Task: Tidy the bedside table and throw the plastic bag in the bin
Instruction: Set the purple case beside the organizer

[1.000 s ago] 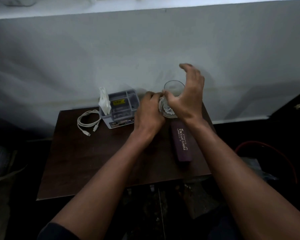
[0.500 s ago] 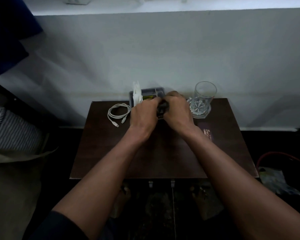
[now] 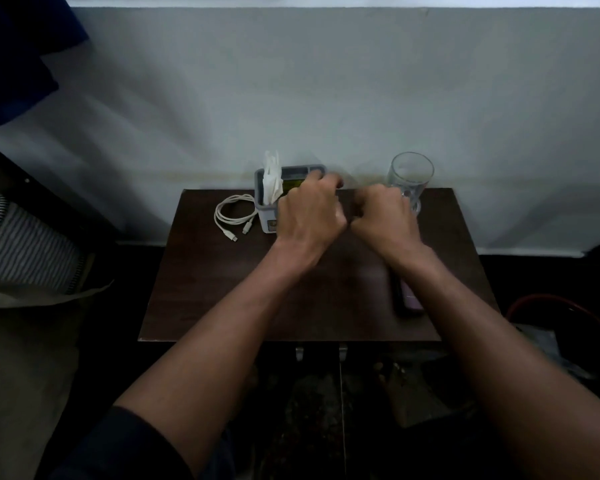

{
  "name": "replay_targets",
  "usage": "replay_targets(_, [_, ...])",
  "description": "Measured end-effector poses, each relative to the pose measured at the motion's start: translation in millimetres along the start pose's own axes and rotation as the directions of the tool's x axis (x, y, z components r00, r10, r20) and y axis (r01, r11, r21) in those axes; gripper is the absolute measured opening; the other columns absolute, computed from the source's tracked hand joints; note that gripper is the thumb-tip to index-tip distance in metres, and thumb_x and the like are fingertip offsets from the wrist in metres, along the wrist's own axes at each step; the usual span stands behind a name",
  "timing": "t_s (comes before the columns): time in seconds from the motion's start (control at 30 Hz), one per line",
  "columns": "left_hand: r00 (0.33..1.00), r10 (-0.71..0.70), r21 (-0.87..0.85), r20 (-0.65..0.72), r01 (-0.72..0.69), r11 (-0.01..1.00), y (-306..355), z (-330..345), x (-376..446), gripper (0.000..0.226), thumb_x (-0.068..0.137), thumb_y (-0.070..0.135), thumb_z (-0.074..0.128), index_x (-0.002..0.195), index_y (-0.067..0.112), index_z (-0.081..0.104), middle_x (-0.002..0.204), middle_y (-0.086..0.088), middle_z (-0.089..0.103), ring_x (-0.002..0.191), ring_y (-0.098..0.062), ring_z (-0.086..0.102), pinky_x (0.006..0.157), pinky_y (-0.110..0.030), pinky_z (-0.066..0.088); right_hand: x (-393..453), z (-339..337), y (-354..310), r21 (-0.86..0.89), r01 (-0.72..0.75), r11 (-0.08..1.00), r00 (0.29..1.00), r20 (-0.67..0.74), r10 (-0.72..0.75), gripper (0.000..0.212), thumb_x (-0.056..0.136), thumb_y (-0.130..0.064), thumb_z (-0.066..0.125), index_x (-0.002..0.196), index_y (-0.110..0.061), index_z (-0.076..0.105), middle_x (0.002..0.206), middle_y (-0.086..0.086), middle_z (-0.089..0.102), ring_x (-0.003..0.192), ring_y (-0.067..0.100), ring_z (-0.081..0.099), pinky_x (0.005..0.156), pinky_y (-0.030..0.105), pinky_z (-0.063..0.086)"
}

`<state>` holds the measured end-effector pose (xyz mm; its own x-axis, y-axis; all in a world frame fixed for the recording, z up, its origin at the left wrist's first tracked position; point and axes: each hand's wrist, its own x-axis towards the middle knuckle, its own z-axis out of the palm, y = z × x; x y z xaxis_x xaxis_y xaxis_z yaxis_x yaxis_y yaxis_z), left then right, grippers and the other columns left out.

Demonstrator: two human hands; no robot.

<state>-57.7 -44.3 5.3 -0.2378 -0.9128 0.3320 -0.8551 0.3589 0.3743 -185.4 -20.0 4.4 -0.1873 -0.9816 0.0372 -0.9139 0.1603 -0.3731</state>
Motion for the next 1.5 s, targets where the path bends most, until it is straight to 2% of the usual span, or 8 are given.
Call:
replay_targets(0.07, [0.999, 0.021, -0.014, 0.028, -0.021, 1.0, 10.2, 5.7, -3.7, 0.025, 0.093, 0.022, 0.064, 0.116, 0.021, 0.075, 0.113, -0.004, 0.073, 0.096, -0.035, 0.074, 0.074, -0.042, 0.057, -10.2, -7.9, 20.5, -0.173, -0.117, 0.978, 0.983, 0.118, 0.138, 0.023, 0.085, -0.023, 0.074, 0.103, -0.01, 0.07, 0.098, 0.014, 0.068, 0.102, 0.04, 0.07, 0.072, 0.036, 0.046])
replay_targets(0.13, [0.994, 0.02, -0.056, 0.11, -0.013, 0.998, 19.5, 14.4, -8.8, 0.025, 0.092, 0.026, 0.066, 0.115, 0.025, 0.076, 0.113, -0.002, 0.075, 0.1, -0.033, 0.073, 0.079, -0.041, 0.058, -18.8, -9.0, 42.5, -0.262, -0.247, 0.933, 0.929, 0.21, 0.305, 0.061, 0.083, -0.042, 0.083, 0.128, -0.006, 0.062, 0.122, 0.018, 0.067, 0.119, 0.039, 0.066, 0.084, 0.042, 0.052])
replay_targets(0.27, [0.958, -0.024, -0.091, 0.284, 0.052, 0.995, 30.0, 32.3, -13.1, 0.031, 0.09, 0.032, 0.071, 0.12, 0.025, 0.072, 0.115, -0.001, 0.071, 0.108, -0.03, 0.07, 0.089, -0.043, 0.058, -24.8, -6.1, 70.2, -0.216, -0.359, 0.908, 0.851, 0.323, 0.414, 0.103, 0.076, -0.054, 0.089, 0.146, -0.003, 0.033, 0.146, 0.024, 0.056, 0.137, 0.044, 0.055, 0.105, 0.049, 0.049])
replay_targets(0.6, [0.921, -0.178, -0.04, 0.347, 0.204, 0.978, 23.1, 42.2, 1.3, 0.038, 0.088, 0.032, 0.071, 0.125, 0.029, 0.07, 0.115, -0.002, 0.077, 0.114, -0.031, 0.07, 0.095, -0.042, 0.058, -11.5, 13.2, 55.6, 0.073, -0.227, 0.971, 0.924, 0.33, 0.191, 0.086, 0.082, -0.053, 0.083, 0.14, -0.009, 0.037, 0.135, 0.018, 0.062, 0.123, 0.042, 0.063, 0.079, 0.037, 0.045])
replay_targets(0.77, [0.923, -0.158, -0.014, 0.351, 0.174, 0.985, 16.6, 45.1, 0.2, 0.039, 0.089, 0.035, 0.071, 0.127, 0.027, 0.069, 0.117, -0.003, 0.077, 0.112, -0.031, 0.071, 0.094, -0.044, 0.059, -18.8, 0.2, 48.9, 0.009, -0.259, 0.966, 0.802, 0.56, 0.21, 0.094, 0.071, -0.028, 0.094, 0.135, -0.017, 0.027, 0.108, 0.009, 0.061, 0.077, 0.027, 0.073, 0.047, 0.033, 0.056])
replay_targets(1.03, [0.917, -0.13, 0.035, 0.376, 0.126, 0.991, 13.1, 41.6, -1.6, 0.034, 0.086, 0.022, 0.068, 0.12, 0.022, 0.074, 0.105, -0.012, 0.075, 0.102, -0.038, 0.072, 0.084, -0.046, 0.061, -2.7, 18.7, 32.5, 0.115, -0.061, 0.992, 0.921, 0.39, 0.012, 0.089, 0.079, -0.024, 0.082, 0.154, -0.026, 0.034, 0.13, 0.015, 0.065, 0.115, 0.039, 0.067, 0.091, 0.041, 0.056])
replay_targets(1.17, [0.902, -0.094, 0.005, 0.421, 0.101, 0.995, 5.8, 41.8, -3.0, 0.032, 0.086, 0.019, 0.072, 0.117, 0.021, 0.075, 0.105, -0.011, 0.075, 0.102, -0.037, 0.072, 0.085, -0.047, 0.061, 4.6, 26.4, 35.6, 0.138, -0.061, 0.989, 0.954, 0.299, 0.017, 0.061, 0.086, -0.012, 0.071, 0.143, -0.018, 0.054, 0.128, 0.016, 0.068, 0.118, 0.039, 0.066, 0.089, 0.036, 0.051])
replay_targets(1.5, [0.939, -0.024, -0.012, 0.343, 0.03, 0.999, -1.0, 39.1, -3.4, 0.034, 0.087, 0.019, 0.069, 0.12, 0.024, 0.075, 0.103, -0.007, 0.077, 0.098, -0.035, 0.073, 0.078, -0.043, 0.061, 14.7, 35.5, 36.3, 0.15, -0.03, 0.988, 0.982, 0.19, 0.001, 0.045, 0.085, -0.014, 0.066, 0.13, -0.019, 0.066, 0.117, 0.015, 0.074, 0.11, 0.04, 0.069, 0.086, 0.037, 0.054])
